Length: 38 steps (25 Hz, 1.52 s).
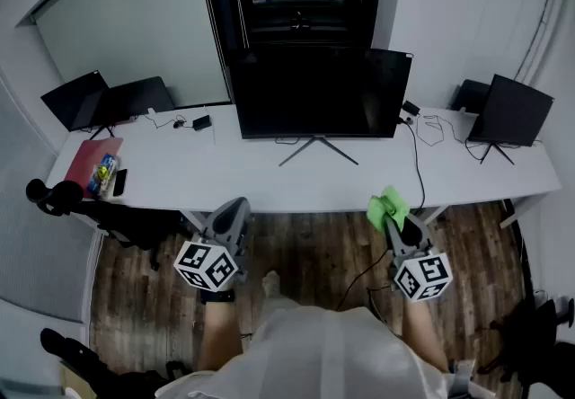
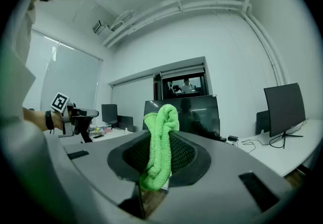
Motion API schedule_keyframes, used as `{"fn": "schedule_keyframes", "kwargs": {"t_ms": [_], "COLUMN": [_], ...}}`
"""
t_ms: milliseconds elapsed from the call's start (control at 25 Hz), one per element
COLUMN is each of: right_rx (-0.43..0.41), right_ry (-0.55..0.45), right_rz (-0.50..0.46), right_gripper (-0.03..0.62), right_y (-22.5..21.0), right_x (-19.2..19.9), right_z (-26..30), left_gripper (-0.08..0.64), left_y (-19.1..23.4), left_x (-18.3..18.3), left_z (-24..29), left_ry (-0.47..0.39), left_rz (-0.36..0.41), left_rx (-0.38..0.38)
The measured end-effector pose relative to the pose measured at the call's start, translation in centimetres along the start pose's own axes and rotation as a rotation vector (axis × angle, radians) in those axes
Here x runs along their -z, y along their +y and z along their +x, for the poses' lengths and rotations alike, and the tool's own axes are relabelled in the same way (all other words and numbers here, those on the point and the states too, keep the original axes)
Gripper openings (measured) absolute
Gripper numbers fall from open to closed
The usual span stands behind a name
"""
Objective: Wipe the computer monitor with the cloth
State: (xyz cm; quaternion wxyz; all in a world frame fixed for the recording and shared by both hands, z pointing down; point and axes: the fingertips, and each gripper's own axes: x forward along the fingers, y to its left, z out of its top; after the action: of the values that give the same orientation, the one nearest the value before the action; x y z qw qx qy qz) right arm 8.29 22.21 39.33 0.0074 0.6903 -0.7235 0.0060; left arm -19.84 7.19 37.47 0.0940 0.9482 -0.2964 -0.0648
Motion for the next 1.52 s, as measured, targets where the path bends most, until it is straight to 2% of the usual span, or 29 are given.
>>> {"fn": "schedule_keyframes", "kwargs": {"t_ms": [920,1520], "right_rx": [-0.005,0.015], "right_ry": [-0.036,-0.045], "right_rz": [-0.003,-0.003], "right_gripper": [0.072,0.072], "right_y": [0.4,0.4], "right_x": [-1.3,-1.6], "right_z": [-0.9,-1.2], "left_gripper": [0.017,0.017], "left_y": [-1.8,-1.9], "left_x": [0.7,0.5], "left_z": [0.2,-0.5], "left_ry": [0.032,0.023], "left_rz": [0.002,0.001], "left_rx": [0.047,0.04]}}
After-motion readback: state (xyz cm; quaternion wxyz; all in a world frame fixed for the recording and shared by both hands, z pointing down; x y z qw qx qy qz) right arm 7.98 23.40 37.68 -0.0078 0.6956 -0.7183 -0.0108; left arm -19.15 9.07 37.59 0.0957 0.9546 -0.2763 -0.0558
